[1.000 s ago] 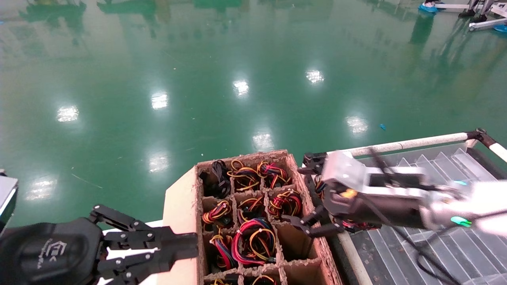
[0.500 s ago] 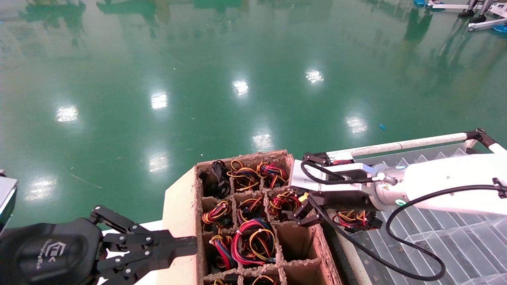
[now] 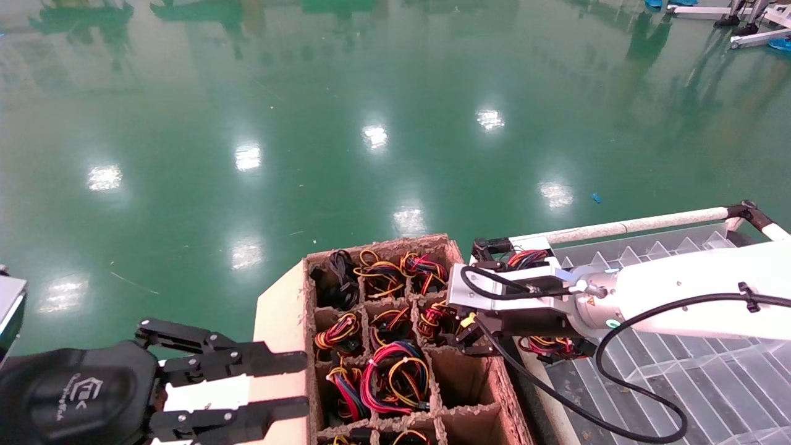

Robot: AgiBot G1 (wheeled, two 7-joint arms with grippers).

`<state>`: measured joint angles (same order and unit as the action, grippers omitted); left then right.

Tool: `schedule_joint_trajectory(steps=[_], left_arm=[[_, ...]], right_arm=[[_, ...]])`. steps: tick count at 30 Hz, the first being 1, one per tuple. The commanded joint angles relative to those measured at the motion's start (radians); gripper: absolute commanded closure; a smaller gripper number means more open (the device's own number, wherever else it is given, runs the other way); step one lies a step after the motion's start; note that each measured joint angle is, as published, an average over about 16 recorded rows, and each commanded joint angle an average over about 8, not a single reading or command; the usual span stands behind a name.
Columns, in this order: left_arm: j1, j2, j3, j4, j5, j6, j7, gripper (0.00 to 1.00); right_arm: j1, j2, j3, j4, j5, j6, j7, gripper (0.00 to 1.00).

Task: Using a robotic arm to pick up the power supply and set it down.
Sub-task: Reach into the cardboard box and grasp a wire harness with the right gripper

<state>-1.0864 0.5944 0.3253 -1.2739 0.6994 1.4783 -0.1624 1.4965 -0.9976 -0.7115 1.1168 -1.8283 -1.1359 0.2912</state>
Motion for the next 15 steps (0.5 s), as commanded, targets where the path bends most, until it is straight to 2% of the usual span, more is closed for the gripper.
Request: schedule_joint_trajectory(steps=[1, 15], left_arm=[[0.000, 0.000, 0.000, 0.000, 0.000, 0.000, 0.000, 0.00], [0.000, 0.000, 0.000, 0.000, 0.000, 0.000, 0.000, 0.00]], right_arm=[[0.000, -0.005, -0.001, -0.010, -0.001, 0.002, -0.005, 1.00], [0.012, -0.006, -0.004, -0.028, 0.002, -0.014, -0.012, 1.00]])
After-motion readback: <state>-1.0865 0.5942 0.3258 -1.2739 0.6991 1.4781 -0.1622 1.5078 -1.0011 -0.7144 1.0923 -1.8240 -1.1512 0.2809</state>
